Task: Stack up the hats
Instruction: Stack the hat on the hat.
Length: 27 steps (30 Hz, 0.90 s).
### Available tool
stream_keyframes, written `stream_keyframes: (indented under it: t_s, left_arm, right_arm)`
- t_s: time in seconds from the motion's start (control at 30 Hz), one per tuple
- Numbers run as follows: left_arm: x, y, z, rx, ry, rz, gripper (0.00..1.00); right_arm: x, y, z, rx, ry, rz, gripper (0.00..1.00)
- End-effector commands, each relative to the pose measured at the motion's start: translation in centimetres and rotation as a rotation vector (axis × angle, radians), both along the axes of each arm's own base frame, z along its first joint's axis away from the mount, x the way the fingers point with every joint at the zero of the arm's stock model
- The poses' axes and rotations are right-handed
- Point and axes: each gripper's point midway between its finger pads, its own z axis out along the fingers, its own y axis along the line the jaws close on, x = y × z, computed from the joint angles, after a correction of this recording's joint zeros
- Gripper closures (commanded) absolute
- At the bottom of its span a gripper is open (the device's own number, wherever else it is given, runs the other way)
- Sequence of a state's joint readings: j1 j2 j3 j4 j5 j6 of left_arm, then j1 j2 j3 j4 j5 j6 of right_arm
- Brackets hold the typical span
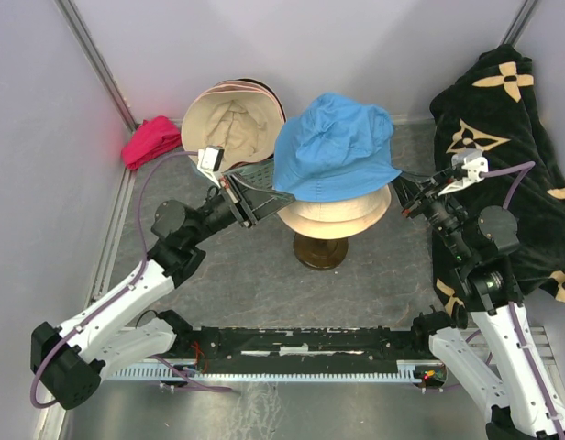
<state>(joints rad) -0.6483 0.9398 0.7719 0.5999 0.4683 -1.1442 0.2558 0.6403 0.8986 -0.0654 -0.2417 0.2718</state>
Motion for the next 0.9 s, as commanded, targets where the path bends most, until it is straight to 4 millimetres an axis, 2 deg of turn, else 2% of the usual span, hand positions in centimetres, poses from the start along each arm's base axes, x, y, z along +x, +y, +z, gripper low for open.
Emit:
stream_keyframes:
  t_s: [0.0, 0.4, 0.57, 0.73, 0.87]
  left_arm:
    - [-0.8, 1.5, 0.7, -0.061, -0.031, 0.016, 0.97]
    - [0.0, 0.6, -3.3, -0.028, 0.042, 0.001, 0.97]
    - [0.2, 0.5, -4.4, -0.013, 0.062, 0.004, 0.97]
    - [0.3, 0.5, -4.4, -0.014, 0.060, 0.009, 0.97]
    - [0.7, 0.3, -4.8, -0.004, 0.067, 0.013, 0.97]
  right_arm:
    - [3.2, -7.9, -5.2, -0.045, 0.160, -0.439, 0.98]
    - [3.2, -7.8, -8.4, -0.056, 0.227, -0.435, 0.98]
    - [3.2, -7.9, -9.1, -0.058, 0.241, -0.438, 0.98]
    - [3.2, -7.3, -7.7, -0.050, 0.200, -0.406, 0.98]
    - [2.9, -6.0, -3.8, -0.053, 0.108, -0.330, 0.98]
